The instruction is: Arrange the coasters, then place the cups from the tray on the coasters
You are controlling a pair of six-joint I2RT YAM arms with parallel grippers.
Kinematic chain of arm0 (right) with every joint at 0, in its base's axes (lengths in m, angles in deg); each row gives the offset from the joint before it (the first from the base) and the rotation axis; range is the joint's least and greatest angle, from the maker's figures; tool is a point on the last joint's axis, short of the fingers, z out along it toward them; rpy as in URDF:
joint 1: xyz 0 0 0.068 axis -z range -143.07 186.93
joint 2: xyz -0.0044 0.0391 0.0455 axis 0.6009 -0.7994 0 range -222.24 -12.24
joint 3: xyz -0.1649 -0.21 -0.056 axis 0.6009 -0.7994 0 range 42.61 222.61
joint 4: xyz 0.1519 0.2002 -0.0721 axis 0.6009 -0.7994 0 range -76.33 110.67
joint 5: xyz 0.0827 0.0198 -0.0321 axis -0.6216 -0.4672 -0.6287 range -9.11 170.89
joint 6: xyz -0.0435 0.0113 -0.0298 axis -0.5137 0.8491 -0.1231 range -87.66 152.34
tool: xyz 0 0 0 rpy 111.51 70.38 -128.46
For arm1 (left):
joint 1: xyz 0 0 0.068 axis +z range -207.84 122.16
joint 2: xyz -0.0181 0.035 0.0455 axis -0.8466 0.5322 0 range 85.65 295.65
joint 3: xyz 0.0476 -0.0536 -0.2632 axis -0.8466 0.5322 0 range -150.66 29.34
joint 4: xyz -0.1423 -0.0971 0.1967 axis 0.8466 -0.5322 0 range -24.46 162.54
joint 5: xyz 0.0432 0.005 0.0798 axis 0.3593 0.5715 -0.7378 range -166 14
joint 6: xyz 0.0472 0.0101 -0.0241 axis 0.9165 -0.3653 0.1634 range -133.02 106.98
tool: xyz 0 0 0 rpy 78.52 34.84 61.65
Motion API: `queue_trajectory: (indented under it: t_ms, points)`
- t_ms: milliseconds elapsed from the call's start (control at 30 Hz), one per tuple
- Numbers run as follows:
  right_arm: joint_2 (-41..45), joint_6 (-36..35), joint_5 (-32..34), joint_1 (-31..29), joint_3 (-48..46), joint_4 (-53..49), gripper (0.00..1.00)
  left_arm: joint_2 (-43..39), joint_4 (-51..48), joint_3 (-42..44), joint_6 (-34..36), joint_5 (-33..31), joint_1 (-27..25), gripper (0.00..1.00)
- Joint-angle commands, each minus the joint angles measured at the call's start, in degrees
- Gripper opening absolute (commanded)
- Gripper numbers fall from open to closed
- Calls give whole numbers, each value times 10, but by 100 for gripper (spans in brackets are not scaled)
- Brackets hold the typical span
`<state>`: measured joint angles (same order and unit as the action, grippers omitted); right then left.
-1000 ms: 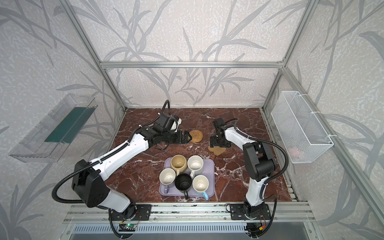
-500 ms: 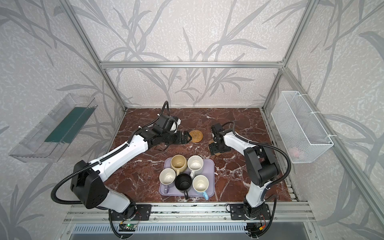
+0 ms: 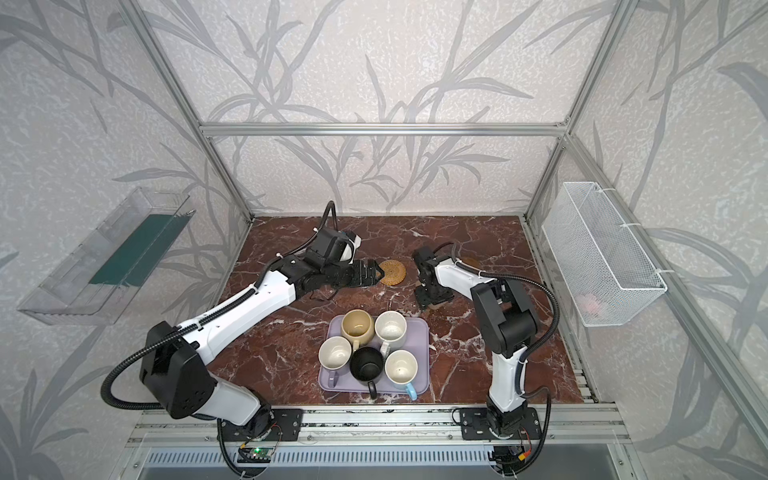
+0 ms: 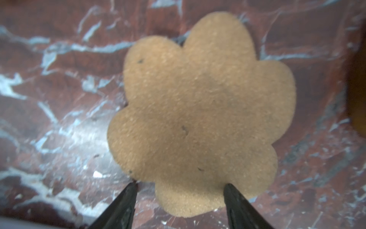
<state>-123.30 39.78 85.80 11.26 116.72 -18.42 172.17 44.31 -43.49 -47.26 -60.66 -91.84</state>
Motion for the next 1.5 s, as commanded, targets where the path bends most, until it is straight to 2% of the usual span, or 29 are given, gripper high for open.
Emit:
queue_trajectory:
  t_ms: [0,300,433,767,967,1267,1400,1467]
  points:
    - [-26,17,-2,0,20,0,66,-21,9,11,-5,-15,3,99]
    - [-78,101,-6,5,84,-20,57,-25,10,16,-4,-17,3,99]
    - [-95,138,-14,12,111,-20,57,-26,12,19,-5,-14,5,99]
    - [-156,175,-14,34,202,-56,54,-38,13,34,-5,-13,8,99]
    - [-162,209,-38,40,215,-49,54,-41,15,40,-3,-8,11,99]
    - [-173,204,-29,35,239,-53,59,-53,11,46,-3,-2,16,99]
    - [-146,206,-30,33,212,-24,59,-60,7,47,-4,0,20,99]
    - [-126,207,-21,30,197,-15,62,-63,10,50,-5,3,20,99]
